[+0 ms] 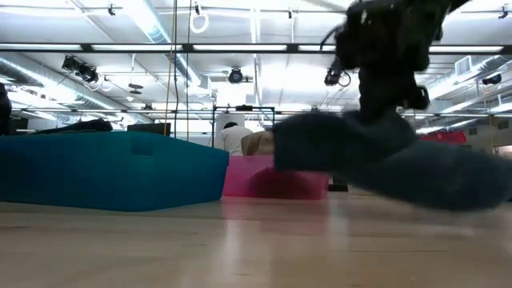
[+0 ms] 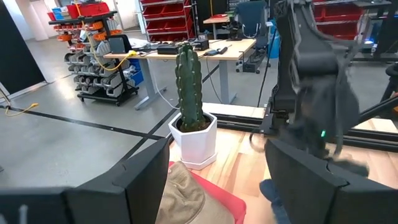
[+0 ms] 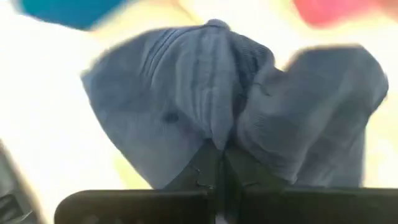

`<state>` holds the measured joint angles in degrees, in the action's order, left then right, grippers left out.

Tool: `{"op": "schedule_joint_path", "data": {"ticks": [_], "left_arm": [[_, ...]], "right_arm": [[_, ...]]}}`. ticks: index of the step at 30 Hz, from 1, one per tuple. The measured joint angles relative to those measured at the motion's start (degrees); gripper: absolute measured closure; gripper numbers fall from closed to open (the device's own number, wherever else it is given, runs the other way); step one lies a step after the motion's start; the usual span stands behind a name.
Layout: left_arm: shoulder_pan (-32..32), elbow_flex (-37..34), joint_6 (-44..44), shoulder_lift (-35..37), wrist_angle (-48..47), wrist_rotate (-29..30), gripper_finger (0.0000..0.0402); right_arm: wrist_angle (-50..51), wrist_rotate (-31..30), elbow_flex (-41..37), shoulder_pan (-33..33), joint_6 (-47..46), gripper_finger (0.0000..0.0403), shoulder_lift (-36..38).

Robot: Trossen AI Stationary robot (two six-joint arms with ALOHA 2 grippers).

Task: Pick & Place hat
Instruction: Put the blue cap into the blue bin

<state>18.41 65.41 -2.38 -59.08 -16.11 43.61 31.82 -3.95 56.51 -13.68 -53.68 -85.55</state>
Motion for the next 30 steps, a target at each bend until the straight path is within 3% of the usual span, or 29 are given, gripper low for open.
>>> {"op": "schedule_joint_path", "data": {"ticks": [3,9,12,16,21,26,30], "left_arm": [[-0.01,0.00,-0.18,0.01,0.02,-2.92,0.0133],[-1.86,0.00,-0.21,-0.77,0.12,-19.33,0.0133],[-2.66,0.00,-0.17,-1.80,0.83,-22.09,0.0133],[-3.98,0.00,0.07,-3.86,5.11,-25.07,0.0133],[-7.10,-0.02,-1.37,-7.23,7.16,-35.53,0.0133],[-8.46,-0.02,0.22,-10.22,8.88,-39.02,0.0133],[-10.55,-0.02,-0.24,-12.94,10.43,-45.28,0.0133]], "right_arm": [[-1.66,0.04,0.00,-0.98,4.68,0.0401,5.51],[-3.65,-1.33,0.00,-1.11,6.13,0.0402,14.27],[-4.28,-1.83,0.00,-0.91,6.22,0.0402,16.64],[-7.23,-1.27,0.00,-0.89,9.94,0.0402,17.26],[-11.15,-0.48,0.02,-0.82,12.62,0.0403,17.26],[-11.86,0.68,0.99,-0.78,13.67,0.0403,17.21],[-11.51,1.00,2.23,-0.65,16.12,0.0403,17.17]]}}
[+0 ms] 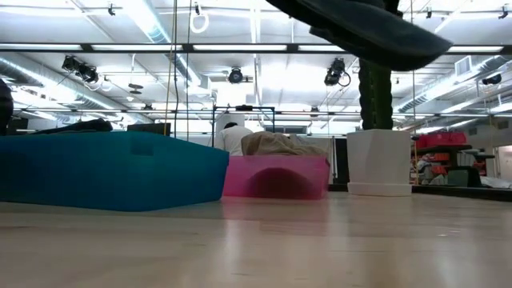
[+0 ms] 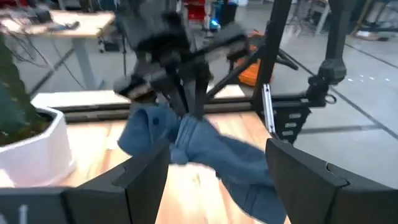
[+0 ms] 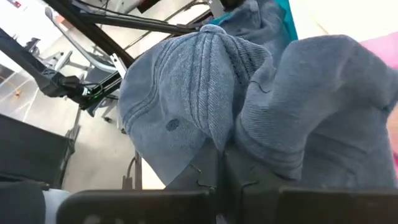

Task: Pick & Place hat
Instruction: Put the blue cap into the blue bin

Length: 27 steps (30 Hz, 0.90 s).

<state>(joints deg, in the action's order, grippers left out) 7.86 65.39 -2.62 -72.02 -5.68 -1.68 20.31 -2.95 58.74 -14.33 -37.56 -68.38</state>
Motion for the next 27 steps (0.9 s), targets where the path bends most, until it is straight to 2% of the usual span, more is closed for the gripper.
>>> {"op": "schedule_joint_path", "data": {"ticks": [7,13,18,27], "left_arm": [[-1.66,0.03,0.26,-3.57,7.95,-6.49,0.0133],[-3.03,0.04,-1.54,-7.54,10.83,-12.78,0.0133],[-3.31,0.02,-0.75,-10.73,15.87,-13.42,0.0133],[-4.77,-0.02,-0.74,-14.95,18.63,-15.91,0.0133]], "right_arm": [[0.11,1.43,0.57,0.27,1.42,0.0403,-0.02],[-0.48,1.93,0.57,0.27,2.08,0.0403,-0.02],[-0.89,2.81,0.54,0.27,2.46,0.0403,-0.19],[-2.23,4.77,0.54,0.27,2.73,0.0403,-1.94]]}}
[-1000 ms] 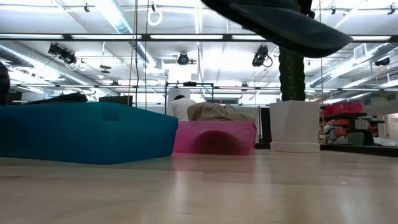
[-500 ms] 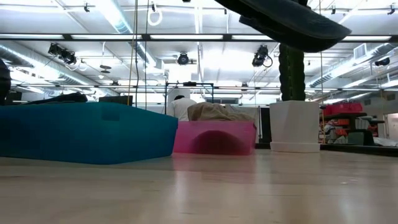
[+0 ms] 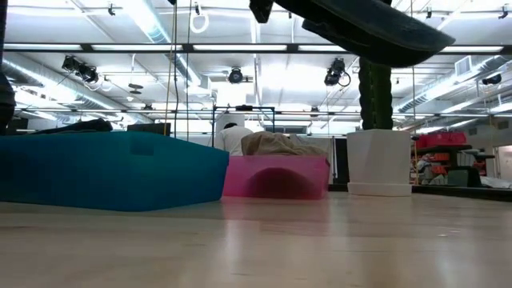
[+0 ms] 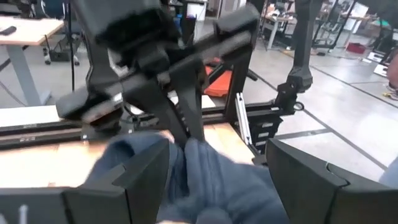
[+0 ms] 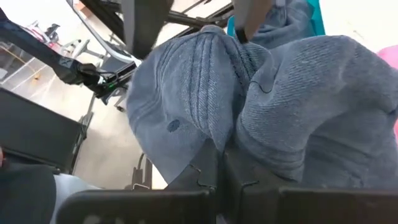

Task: Pick & Place hat
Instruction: Put the blue cap into the blue bin

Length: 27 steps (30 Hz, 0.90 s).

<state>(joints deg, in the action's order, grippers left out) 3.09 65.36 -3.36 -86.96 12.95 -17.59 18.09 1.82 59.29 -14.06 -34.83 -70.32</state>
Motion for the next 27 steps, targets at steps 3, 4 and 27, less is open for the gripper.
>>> {"op": "schedule_joint_path", "data": {"ticks": [3,4,27], "left_arm": [[-0.48,0.00,-0.54,-0.37,-0.39,-1.41,0.0133],[-0.61,0.00,-0.74,-0.37,-0.39,-2.19,0.0133],[-0.63,0.04,-0.42,-1.79,-3.63,-3.72,0.0166]], "right_arm": [[-0.37,0.22,-0.02,0.00,0.14,0.0403,-0.72],[-0.38,0.22,-0.02,0.00,0.25,0.0403,-0.77],[-5.04,0.81,-0.04,0.37,1.49,0.0403,-0.72]]}}
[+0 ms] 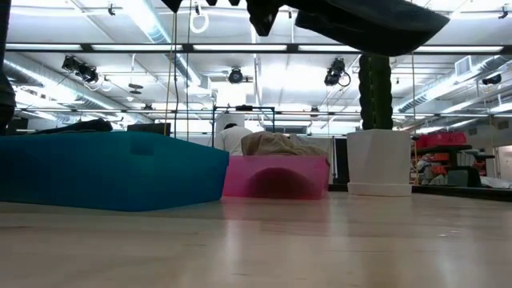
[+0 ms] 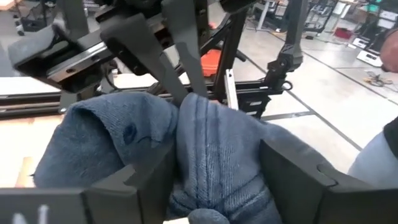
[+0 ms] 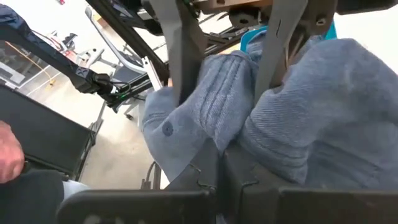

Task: Pick & Place hat
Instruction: Put the blue cap into the blue bin

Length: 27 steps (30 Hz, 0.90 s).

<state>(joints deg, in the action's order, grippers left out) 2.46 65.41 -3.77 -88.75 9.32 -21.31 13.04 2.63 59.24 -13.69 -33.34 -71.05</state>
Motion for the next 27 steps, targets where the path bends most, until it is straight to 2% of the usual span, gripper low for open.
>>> {"op": "schedule_joint_path", "data": {"ticks": [6,11,14,18,23,27], "left_arm": [[0.00,0.00,2.15,0.00,-0.43,1.64,0.0239],[0.00,0.00,3.40,0.00,-0.41,2.21,0.0326],[0.02,0.00,3.43,0.00,-0.35,2.29,0.0376],[0.07,0.00,3.15,0.00,-0.51,4.40,0.0377],[0.00,0.00,2.46,0.72,-3.25,4.80,0.0377],[0.04,-0.05,1.51,2.88,-9.43,6.48,0.0377]], "right_arm": [[0.12,0.00,0.00,0.00,0.06,0.0403,0.00],[0.15,0.09,0.00,0.00,-0.13,0.0403,0.02],[0.12,0.17,0.00,0.19,-3.84,0.0401,0.00],[0.43,2.70,0.00,0.94,-6.90,0.0375,0.02],[1.56,5.85,0.00,0.94,-11.28,0.0305,0.56],[2.42,9.00,-0.02,0.90,-13.10,0.0250,1.32]]}}
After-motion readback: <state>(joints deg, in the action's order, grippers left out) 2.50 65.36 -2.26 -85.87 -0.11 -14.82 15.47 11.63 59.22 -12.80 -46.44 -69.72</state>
